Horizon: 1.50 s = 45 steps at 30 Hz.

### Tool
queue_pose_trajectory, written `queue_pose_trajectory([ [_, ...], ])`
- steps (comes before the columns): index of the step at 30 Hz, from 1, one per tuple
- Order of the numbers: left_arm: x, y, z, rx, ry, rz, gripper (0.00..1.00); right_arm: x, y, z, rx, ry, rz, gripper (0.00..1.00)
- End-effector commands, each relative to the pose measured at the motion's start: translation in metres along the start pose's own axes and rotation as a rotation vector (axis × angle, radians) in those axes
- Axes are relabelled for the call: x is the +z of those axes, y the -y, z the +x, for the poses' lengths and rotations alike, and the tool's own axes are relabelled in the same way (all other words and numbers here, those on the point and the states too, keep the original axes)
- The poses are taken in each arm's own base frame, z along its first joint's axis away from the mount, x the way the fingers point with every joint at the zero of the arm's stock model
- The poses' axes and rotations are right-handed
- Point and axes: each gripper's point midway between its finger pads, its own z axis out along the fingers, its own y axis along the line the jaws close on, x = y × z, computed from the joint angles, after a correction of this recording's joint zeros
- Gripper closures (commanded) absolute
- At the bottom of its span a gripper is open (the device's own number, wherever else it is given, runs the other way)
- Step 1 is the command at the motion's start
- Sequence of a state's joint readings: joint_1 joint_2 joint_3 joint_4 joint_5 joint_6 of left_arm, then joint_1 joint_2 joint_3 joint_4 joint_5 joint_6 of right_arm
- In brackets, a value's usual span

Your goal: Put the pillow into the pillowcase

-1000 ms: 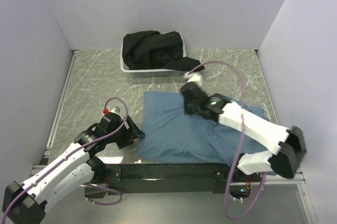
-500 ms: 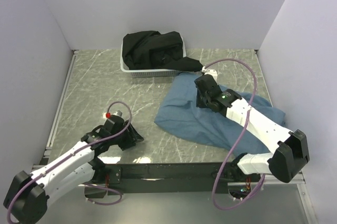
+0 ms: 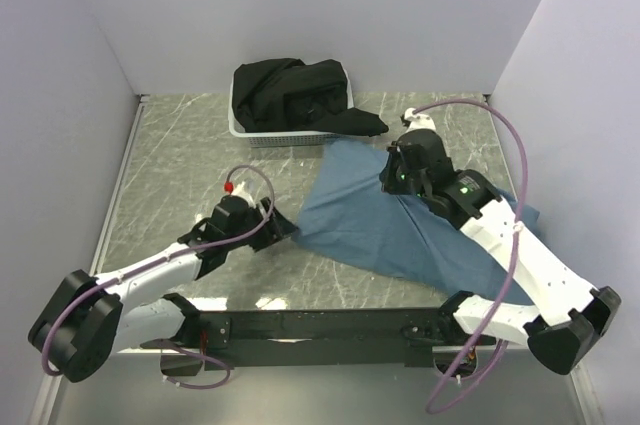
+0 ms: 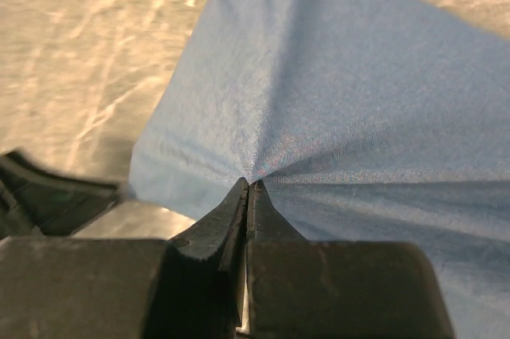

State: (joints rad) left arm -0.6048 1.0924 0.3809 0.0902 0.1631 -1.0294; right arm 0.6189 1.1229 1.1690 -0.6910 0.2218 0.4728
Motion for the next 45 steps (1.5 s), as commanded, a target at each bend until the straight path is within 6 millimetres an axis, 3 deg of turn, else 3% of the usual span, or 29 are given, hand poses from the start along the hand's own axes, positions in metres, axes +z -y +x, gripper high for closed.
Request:
queue_pose_trajectory([
  [1, -0.006, 0.083, -0.038, 0.114, 0.107, 0.264, 0.30, -0.042, -0.030, -0.042, 0.017, 0.095, -0.142, 1.00],
  [3, 0.000, 0.081, -0.040, 0.135, 0.114, 0.205, 0.29, -0.053, -0.037, -0.054, 0.018, 0.119, -0.172, 1.00],
  [4, 0.000, 0.093, -0.050, 0.170, 0.139, 0.199, 0.29, -0.058, -0.039, -0.057, 0.018, 0.123, -0.183, 1.00],
  [7, 0.005, 0.101, -0.058, 0.223, 0.139, 0.160, 0.30, -0.069, -0.046, -0.067, 0.014, 0.144, -0.206, 1.00],
  [10, 0.000, 0.120, -0.057, 0.278, 0.132, 0.200, 0.39, -0.067, -0.048, -0.068, 0.004, 0.136, -0.200, 1.00],
  [13, 0.002, 0.117, -0.054, 0.326, 0.087, 0.124, 0.67, -0.061, -0.051, -0.062, 0.003, 0.123, -0.212, 1.00],
  [14, 0.005, 0.113, -0.051, 0.334, 0.066, 0.104, 0.82, -0.059, -0.052, -0.059, 0.004, 0.114, -0.216, 1.00],
  [15, 0.003, 0.117, -0.055, 0.356, 0.067, 0.097, 0.88, -0.058, -0.053, -0.058, 0.003, 0.111, -0.221, 1.00],
  [17, -0.001, 0.101, -0.059, 0.368, 0.070, -0.009, 0.95, -0.053, -0.053, -0.054, -0.002, 0.095, -0.216, 1.00],
  [18, -0.008, 0.105, -0.066, 0.375, 0.086, -0.027, 0.95, -0.051, -0.052, -0.052, -0.005, 0.091, -0.215, 1.00],
  [19, -0.016, 0.083, -0.074, 0.368, 0.115, -0.154, 0.96, -0.052, -0.052, -0.051, -0.001, 0.094, -0.215, 1.00],
  [20, -0.021, 0.075, -0.079, 0.358, 0.130, -0.212, 0.98, -0.048, -0.050, -0.045, -0.001, 0.082, -0.209, 1.00],
  [21, -0.030, 0.080, -0.088, 0.347, 0.156, -0.238, 0.99, -0.046, -0.050, -0.044, 0.001, 0.085, -0.209, 1.00],
  [22, -0.045, 0.066, -0.088, 0.343, 0.145, -0.322, 0.99, -0.042, -0.049, -0.040, 0.000, 0.077, -0.204, 1.00],
  [24, -0.069, 0.075, -0.106, 0.335, 0.227, -0.344, 0.99, -0.028, -0.048, -0.029, 0.003, 0.053, -0.193, 1.00],
  [26, -0.110, 0.071, -0.125, 0.325, 0.340, -0.412, 0.99, -0.008, -0.054, -0.009, -0.004, -0.014, -0.206, 1.00],
  [27, -0.127, 0.079, -0.135, 0.305, 0.394, -0.407, 0.99, -0.001, -0.058, -0.004, -0.008, -0.026, -0.208, 1.00],
  [28, -0.140, 0.080, -0.140, 0.302, 0.423, -0.402, 0.99, 0.006, -0.074, 0.014, -0.049, -0.077, -0.227, 1.00],
  [29, -0.140, 0.081, -0.141, 0.319, 0.415, -0.392, 0.99, 0.008, -0.083, 0.019, -0.061, -0.079, -0.225, 1.00],
  [31, -0.123, 0.063, -0.128, 0.359, 0.303, -0.452, 0.99, 0.016, -0.110, 0.041, -0.117, -0.128, -0.250, 1.00],
  [32, -0.126, 0.048, -0.123, 0.358, 0.267, -0.530, 0.99, 0.005, -0.136, 0.046, -0.156, -0.134, -0.305, 1.00],
  [33, -0.130, 0.052, -0.131, 0.340, 0.304, -0.549, 0.99, 0.003, -0.148, 0.051, -0.178, -0.144, -0.326, 1.00],
  [35, -0.133, 0.054, -0.126, 0.356, 0.305, -0.496, 0.99, -0.009, -0.183, 0.062, -0.232, -0.157, -0.398, 1.00],
  [36, -0.126, 0.068, -0.121, 0.348, 0.291, -0.402, 0.99, -0.008, -0.182, 0.061, -0.248, -0.153, -0.365, 1.00],
  [37, -0.125, 0.062, -0.118, 0.340, 0.282, -0.411, 0.99, -0.008, -0.184, 0.057, -0.252, -0.146, -0.348, 1.00],
  [39, -0.133, 0.026, -0.107, 0.269, 0.260, -0.564, 0.99, 0.001, -0.167, 0.044, -0.231, -0.111, -0.283, 1.00],
  [41, -0.153, 0.002, -0.118, 0.193, 0.365, -0.645, 0.99, 0.010, -0.143, 0.040, -0.193, -0.111, -0.254, 1.00],
  [42, -0.160, -0.002, -0.121, 0.166, 0.388, -0.628, 0.99, 0.026, -0.117, 0.022, -0.137, -0.078, -0.188, 1.00],
  [45, -0.192, -0.011, -0.145, 0.074, 0.511, -0.576, 0.99, 0.048, -0.069, 0.016, -0.057, -0.084, -0.096, 1.00],
])
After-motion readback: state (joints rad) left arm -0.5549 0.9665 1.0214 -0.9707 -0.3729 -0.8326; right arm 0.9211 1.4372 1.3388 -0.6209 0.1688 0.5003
